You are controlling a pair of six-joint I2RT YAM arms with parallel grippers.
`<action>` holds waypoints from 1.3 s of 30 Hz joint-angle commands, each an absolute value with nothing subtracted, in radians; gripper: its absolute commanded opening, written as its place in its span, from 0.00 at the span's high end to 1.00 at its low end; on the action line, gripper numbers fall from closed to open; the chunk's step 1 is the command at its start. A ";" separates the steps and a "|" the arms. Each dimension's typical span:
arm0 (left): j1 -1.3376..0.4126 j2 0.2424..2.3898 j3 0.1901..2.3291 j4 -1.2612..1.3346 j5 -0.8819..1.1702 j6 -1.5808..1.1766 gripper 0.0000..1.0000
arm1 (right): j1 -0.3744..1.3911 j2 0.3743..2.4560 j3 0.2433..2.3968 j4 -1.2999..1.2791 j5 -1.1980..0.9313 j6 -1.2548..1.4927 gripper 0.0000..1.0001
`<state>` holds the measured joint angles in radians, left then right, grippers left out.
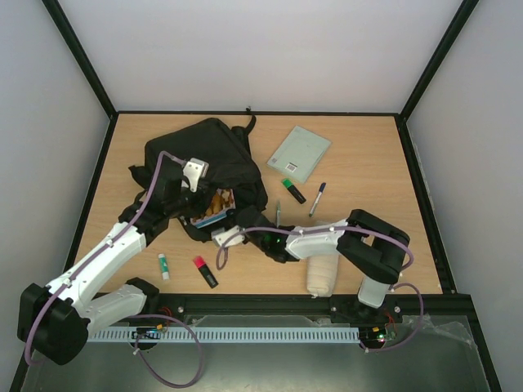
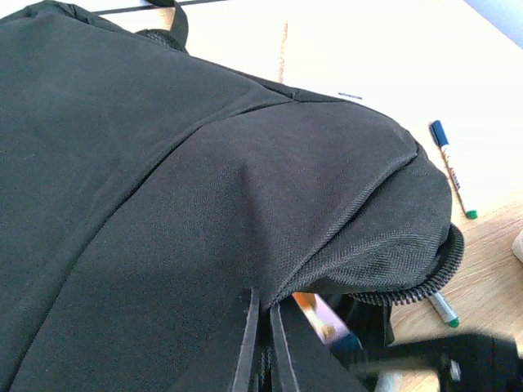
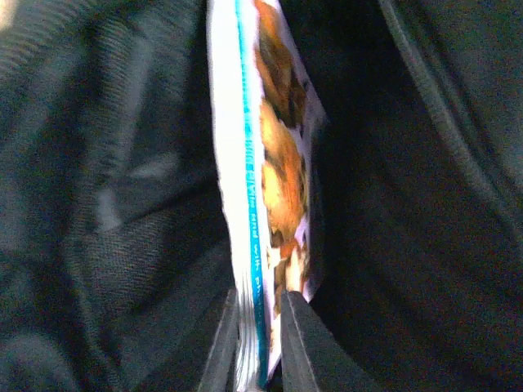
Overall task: Pack the student bag
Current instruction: Adjust the book in the student bag.
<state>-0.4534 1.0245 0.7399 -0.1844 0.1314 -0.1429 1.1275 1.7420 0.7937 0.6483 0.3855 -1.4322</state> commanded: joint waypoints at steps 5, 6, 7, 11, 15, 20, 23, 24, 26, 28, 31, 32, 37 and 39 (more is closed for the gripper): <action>-0.453 1.008 0.740 -0.110 0.173 -0.150 0.98 | 0.994 1.761 0.919 0.495 0.351 -1.226 0.58; -0.451 1.006 0.741 -0.112 0.173 -0.150 0.98 | 0.993 1.751 0.929 0.443 0.339 -1.189 0.56; -0.451 1.006 0.741 -0.112 0.174 -0.151 0.98 | 0.994 1.734 0.936 0.391 0.315 -1.149 0.55; -0.451 1.004 0.739 -0.112 0.174 -0.152 0.98 | 0.994 1.687 0.973 0.177 0.192 -0.990 0.54; -0.450 1.003 0.742 -0.112 0.174 -0.152 0.98 | 0.996 1.675 0.980 0.096 0.128 -0.901 0.67; -0.447 1.004 0.742 -0.112 0.180 -0.155 0.98 | 1.001 1.738 1.007 0.120 0.163 -0.830 0.92; -0.446 1.004 0.741 -0.112 0.182 -0.156 0.98 | 1.001 1.792 1.023 0.156 0.197 -0.825 0.97; -0.446 1.003 0.740 -0.112 0.182 -0.156 0.98 | 1.000 1.806 1.027 0.169 0.208 -0.825 0.98; -0.446 1.004 0.740 -0.112 0.181 -0.156 0.98 | 1.001 1.839 1.040 0.193 0.232 -0.829 0.99; -0.445 1.003 0.741 -0.112 0.178 -0.156 0.98 | 1.000 1.875 1.058 0.208 0.258 -0.831 0.99; -0.445 1.001 0.739 -0.112 0.177 -0.156 0.98 | 1.000 1.915 1.072 0.265 0.312 -0.840 0.99; -0.445 1.001 0.741 -0.112 0.178 -0.156 0.98 | 1.000 1.927 1.074 0.296 0.334 -0.841 0.99; -0.445 1.001 0.739 -0.112 0.185 -0.158 0.98 | 0.999 1.979 1.086 0.467 0.431 -0.857 0.99; -0.445 1.002 0.738 -0.112 0.187 -0.158 0.98 | 0.998 2.013 1.104 0.503 0.464 -0.865 0.99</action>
